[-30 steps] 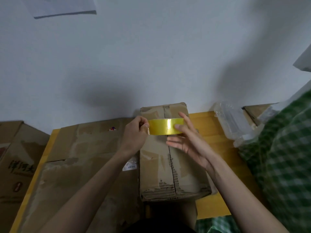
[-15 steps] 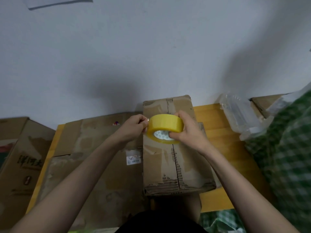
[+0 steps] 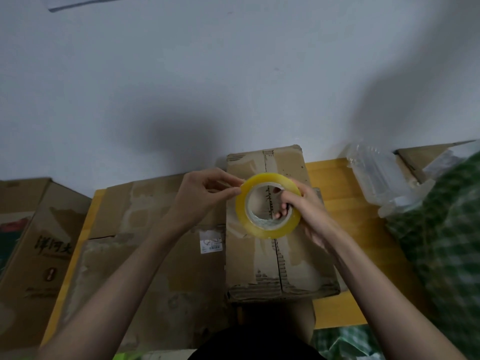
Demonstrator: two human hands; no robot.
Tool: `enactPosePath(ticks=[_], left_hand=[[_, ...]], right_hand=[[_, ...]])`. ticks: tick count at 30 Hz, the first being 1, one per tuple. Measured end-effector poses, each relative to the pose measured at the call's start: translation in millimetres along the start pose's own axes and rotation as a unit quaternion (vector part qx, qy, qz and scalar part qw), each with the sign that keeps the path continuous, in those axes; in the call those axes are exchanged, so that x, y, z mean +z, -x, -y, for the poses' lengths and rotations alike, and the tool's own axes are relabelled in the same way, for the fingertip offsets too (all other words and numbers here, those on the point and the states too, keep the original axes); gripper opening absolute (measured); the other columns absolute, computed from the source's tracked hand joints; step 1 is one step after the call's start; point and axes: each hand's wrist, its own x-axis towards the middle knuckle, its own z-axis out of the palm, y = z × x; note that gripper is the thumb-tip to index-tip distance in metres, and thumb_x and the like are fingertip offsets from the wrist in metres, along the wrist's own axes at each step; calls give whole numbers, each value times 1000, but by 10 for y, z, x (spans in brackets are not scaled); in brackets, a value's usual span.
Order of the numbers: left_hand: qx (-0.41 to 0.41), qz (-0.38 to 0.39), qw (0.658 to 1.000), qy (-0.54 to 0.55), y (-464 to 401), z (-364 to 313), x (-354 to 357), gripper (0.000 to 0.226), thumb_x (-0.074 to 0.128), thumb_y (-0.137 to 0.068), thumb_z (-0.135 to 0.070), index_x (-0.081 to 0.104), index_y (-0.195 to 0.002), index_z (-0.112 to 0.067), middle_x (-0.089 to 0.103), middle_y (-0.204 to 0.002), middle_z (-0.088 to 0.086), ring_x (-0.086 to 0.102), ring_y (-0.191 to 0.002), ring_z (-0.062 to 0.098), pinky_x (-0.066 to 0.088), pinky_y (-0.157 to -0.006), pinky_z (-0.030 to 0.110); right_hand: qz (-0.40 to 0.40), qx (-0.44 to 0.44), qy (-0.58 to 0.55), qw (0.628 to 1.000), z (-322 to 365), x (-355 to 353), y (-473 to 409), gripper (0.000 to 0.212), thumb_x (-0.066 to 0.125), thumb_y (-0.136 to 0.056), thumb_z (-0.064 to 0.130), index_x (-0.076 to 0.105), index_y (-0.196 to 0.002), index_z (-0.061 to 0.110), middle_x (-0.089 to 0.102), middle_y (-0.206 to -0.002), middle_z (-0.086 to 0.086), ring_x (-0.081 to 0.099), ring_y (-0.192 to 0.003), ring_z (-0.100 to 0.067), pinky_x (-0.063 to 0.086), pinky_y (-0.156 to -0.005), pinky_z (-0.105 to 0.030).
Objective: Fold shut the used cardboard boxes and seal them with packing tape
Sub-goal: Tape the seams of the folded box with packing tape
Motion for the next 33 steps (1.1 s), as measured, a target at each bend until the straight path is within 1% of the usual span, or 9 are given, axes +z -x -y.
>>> enactPosePath(ticks=[7, 13, 16, 18, 20, 23, 27, 30, 33], left_hand=[[22, -3, 1000, -11, -21, -23, -43, 17, 77, -85, -19, 79, -100, -10, 77, -89, -2, 74, -79, 8, 58, -74, 18], [11, -5, 1000, 8, -13, 7, -67, 17, 75, -87, -19, 79, -100, -9, 78, -88, -1, 75, -80, 11, 61, -77, 27], [72, -3, 996, -43, -3, -17, -73, 14, 76, -87, -11, 78, -99, -6, 77, -89, 0, 73, -79, 5, 58, -76, 18], [122, -5, 989, -88, 9, -35, -76, 12, 78, -85, -9, 78, -97, -6, 75, -87, -2, 71, -78, 3, 55, -75, 13], [157, -11, 979, -126, 23, -41, -87, 10, 79, -84, -8, 78, -93, -6, 74, -86, -2, 69, -76, 4, 56, -75, 14], [186, -7, 969, -163, 44, -40, -99, 5, 78, -83, -7, 74, -86, -5, 72, -82, -1, 67, -72, 7, 57, -74, 16], [167, -16, 974, -150, 60, -58, -75, 11, 79, -79, -1, 70, -80, -6, 69, -76, -3, 66, -69, 8, 56, -70, 14], [140, -30, 982, -128, 55, -63, -60, 13, 78, -76, 4, 70, -77, -7, 69, -71, -4, 67, -65, 9, 59, -65, 23], [80, -38, 994, -66, 54, -39, -107, 11, 75, -81, 3, 70, -81, -6, 73, -75, -1, 73, -68, 14, 62, -66, 34]], right_hand=[[21, 8, -24, 999, 7, 0, 3, 33, 54, -91, -3, 56, -124, -5, 52, -65, -5, 53, -59, -21, 56, -58, -29], [30, -3, -21, 999, 13, -7, 0, 34, 56, -89, -1, 56, -123, -7, 52, -66, -6, 52, -61, -21, 56, -59, -29], [34, -1, -19, 999, 21, -6, 0, 32, 57, -89, 0, 57, -121, -6, 51, -66, -6, 52, -61, -22, 56, -57, -29], [42, 5, -27, 999, 23, 0, 1, 37, 60, -84, 6, 58, -120, -5, 51, -65, -5, 52, -61, -22, 56, -58, -29], [46, 15, -35, 998, 16, 2, -1, 42, 62, -80, 9, 59, -119, -5, 52, -65, -5, 52, -61, -21, 56, -58, -29], [54, 22, -33, 998, 14, 10, -5, 30, 63, -80, 10, 63, -109, 0, 52, -66, -5, 52, -60, -19, 55, -59, -30], [72, 19, -34, 997, 10, 16, -7, 13, 63, -79, 9, 64, -92, 11, 50, -67, -6, 50, -61, -21, 52, -61, -32], [81, 16, -29, 996, 5, -22, -18, 18, 61, -78, 5, 66, -95, 12, 48, -67, -7, 48, -62, -21, 49, -64, -36], [120, 2, -19, 993, 35, -73, 18, 22, 57, -76, 0, 66, -92, 10, 44, -65, -10, 45, -60, -21, 44, -62, -35]])
